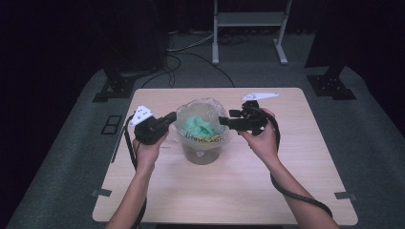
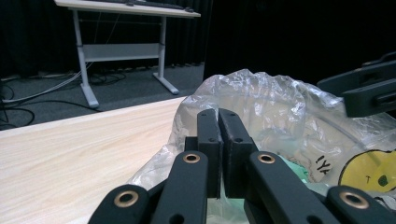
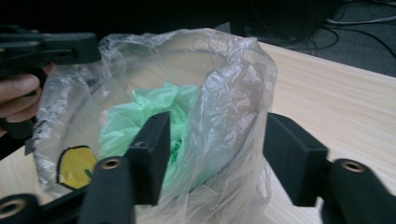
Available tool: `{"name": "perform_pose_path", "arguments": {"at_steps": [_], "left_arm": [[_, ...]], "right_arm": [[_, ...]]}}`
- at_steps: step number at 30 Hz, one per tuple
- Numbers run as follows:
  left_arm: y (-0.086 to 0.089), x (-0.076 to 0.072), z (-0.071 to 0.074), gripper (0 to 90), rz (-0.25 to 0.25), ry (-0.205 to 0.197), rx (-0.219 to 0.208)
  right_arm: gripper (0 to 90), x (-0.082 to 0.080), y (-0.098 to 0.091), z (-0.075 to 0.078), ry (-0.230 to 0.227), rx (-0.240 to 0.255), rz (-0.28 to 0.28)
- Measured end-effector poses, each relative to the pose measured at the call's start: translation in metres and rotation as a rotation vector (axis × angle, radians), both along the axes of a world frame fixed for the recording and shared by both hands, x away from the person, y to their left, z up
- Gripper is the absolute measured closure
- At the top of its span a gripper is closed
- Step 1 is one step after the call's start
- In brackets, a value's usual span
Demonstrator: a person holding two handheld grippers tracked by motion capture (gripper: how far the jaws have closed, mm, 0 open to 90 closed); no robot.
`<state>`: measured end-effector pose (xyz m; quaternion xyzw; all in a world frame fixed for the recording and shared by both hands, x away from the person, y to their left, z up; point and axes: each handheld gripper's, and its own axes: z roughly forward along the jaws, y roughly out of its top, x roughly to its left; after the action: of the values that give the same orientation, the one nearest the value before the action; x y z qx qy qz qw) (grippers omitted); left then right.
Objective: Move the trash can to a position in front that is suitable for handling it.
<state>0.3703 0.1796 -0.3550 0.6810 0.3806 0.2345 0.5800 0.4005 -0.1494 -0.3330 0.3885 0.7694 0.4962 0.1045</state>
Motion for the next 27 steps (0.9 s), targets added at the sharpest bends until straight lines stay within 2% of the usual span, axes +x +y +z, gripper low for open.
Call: {"name": "perform_pose_path", "arguments": {"at_steps": [8, 15, 19, 27], "left_arm": [[0.001, -0.001, 0.002, 88.2, -0.002, -0.006, -0.022], [0.002, -0.003, 0.005, 88.2, -0.009, -0.012, -0.039], [0.001, -0.003, 0.008, 88.2, -0.017, -0.017, -0.048], [-0.006, -0.007, 0.012, 88.1, -0.043, -0.033, -0.058]], "right_arm": [[68.1, 0.000, 0.007, 0.000, -0.014, -0.055, -0.044], [84.5, 0.000, 0.011, 0.005, -0.023, -0.085, -0.067], [89.4, 0.001, 0.013, 0.010, -0.016, -0.082, -0.066], [90.0, 0.002, 0.019, 0.018, 0.008, -0.054, -0.032]]}}
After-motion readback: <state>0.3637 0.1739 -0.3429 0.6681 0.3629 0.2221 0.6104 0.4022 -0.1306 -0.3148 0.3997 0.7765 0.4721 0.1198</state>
